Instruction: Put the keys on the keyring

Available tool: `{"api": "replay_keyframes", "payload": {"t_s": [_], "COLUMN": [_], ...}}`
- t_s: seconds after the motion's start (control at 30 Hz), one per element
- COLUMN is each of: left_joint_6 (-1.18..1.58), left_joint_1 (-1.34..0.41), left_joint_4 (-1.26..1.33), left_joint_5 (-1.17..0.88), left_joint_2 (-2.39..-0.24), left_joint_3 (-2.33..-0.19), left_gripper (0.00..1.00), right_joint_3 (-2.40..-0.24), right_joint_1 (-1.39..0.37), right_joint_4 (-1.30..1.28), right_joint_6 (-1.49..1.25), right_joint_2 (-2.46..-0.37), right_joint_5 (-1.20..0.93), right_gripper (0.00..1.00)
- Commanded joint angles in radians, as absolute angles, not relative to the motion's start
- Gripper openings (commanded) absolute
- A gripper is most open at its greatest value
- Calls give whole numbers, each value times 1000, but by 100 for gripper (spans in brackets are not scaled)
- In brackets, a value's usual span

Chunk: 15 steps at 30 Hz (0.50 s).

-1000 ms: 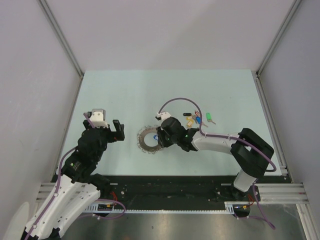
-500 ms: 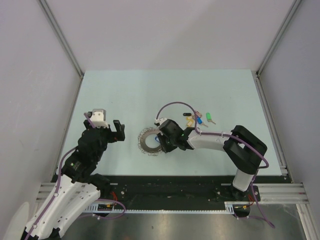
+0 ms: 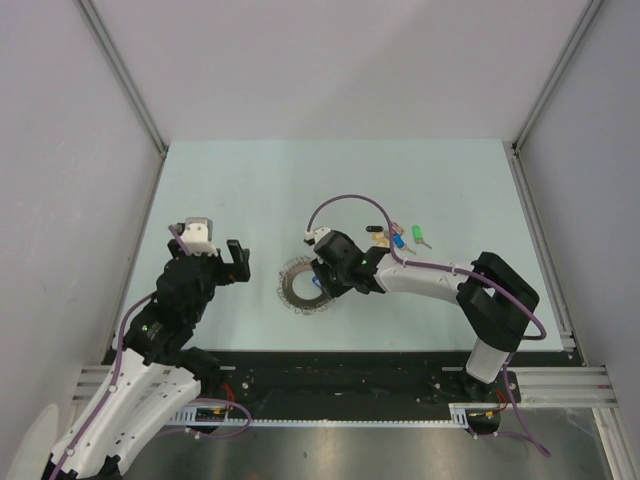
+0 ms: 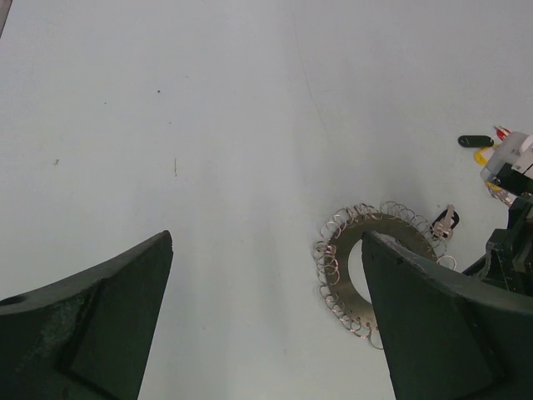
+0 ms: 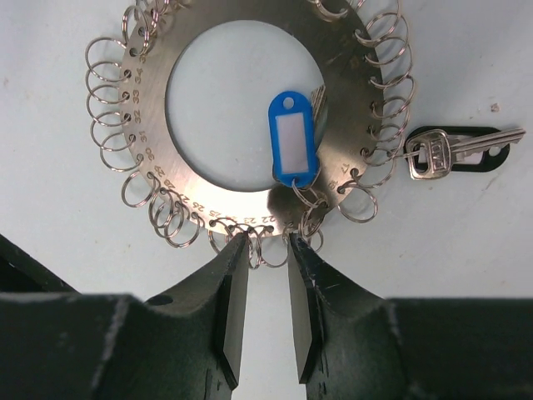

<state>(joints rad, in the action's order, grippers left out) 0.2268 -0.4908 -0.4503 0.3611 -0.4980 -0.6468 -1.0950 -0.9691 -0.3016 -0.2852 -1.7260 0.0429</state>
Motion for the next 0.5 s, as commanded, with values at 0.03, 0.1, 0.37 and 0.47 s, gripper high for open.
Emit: {"api": "replay_keyframes", "payload": {"t_s": [0.03, 0.1, 0.37, 0.47], "left_joint_6": [201, 202, 202, 202], "left_joint_1": [-482, -480, -482, -482], "left_joint_4": [-425, -425, -425, -423], "left_joint_5": [342, 339, 336, 333], "left_joint_2": [-502, -503, -502, -502], "left_joint_3": [-638, -638, -638, -640], "left_gripper": [100, 100, 100, 100], "right_joint_3": [-1163, -1169, -1210, -1223], "right_joint_1": [-974, -976, -973, -973], "right_joint_4": [-357, -362, -393, -405], "right_joint_6": [-258, -256, -256, -258], "right_joint_2": [-1723, -1733, -1789, -1812], "right_joint_5": [75, 68, 26, 11], "right_gripper": [29, 28, 26, 25]}}
